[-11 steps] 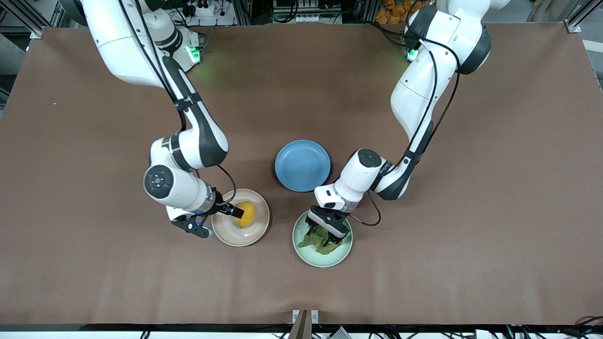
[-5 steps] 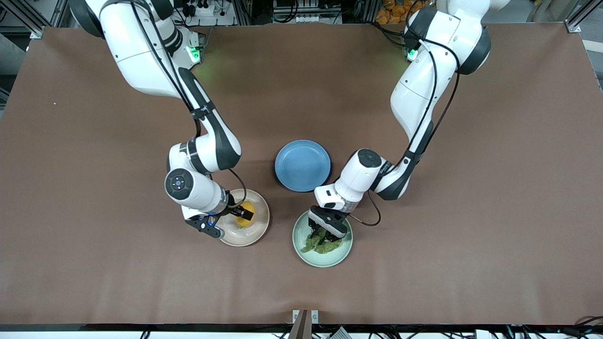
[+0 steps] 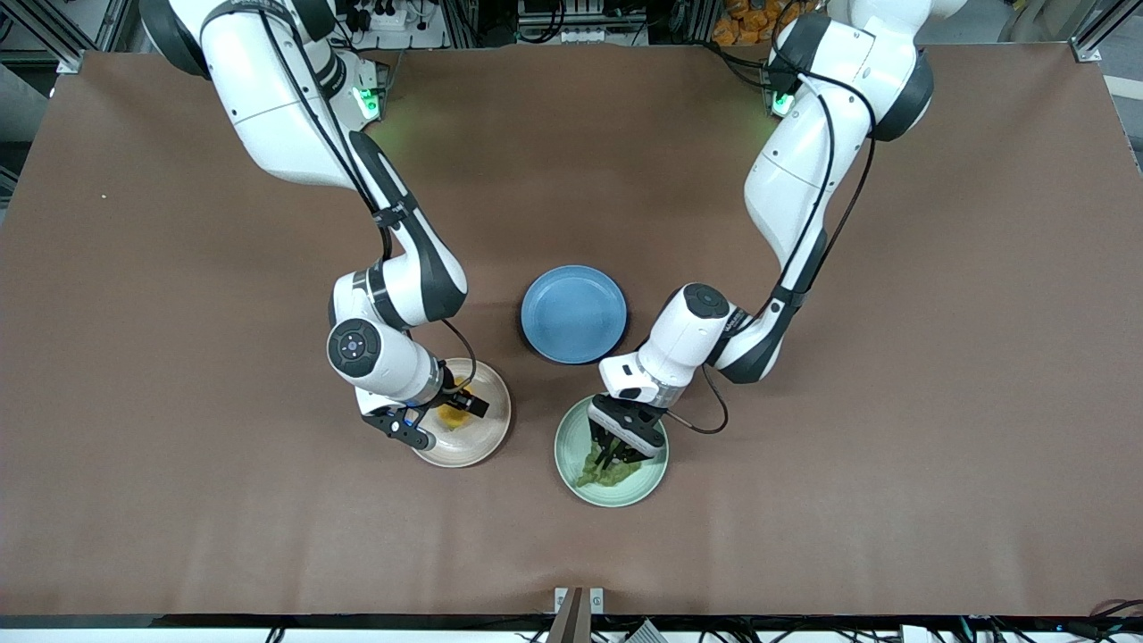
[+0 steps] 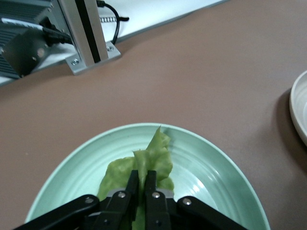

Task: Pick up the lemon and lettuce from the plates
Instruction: 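Close the left gripper on lettuce while the right gripper lowers to lemon, then lift the lettuce with the left gripper while the right gripper grasps lemon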

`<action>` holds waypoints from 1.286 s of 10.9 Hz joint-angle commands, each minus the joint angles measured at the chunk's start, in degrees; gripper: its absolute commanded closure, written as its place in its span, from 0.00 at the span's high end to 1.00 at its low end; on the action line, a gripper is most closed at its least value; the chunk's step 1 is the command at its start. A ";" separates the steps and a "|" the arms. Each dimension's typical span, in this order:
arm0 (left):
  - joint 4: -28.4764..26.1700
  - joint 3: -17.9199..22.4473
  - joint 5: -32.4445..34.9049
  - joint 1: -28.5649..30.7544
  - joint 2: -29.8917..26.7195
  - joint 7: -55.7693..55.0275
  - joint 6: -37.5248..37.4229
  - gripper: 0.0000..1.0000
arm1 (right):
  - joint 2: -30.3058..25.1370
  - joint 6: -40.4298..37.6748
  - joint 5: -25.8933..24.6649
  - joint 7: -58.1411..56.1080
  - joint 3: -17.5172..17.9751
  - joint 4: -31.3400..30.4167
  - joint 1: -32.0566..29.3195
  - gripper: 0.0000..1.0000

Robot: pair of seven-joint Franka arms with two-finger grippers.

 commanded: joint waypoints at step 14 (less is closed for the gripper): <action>-1.57 -28.36 0.73 29.77 -11.93 0.24 -41.59 0.00 | 4.33 3.13 -0.03 0.09 -0.36 1.64 1.46 0.46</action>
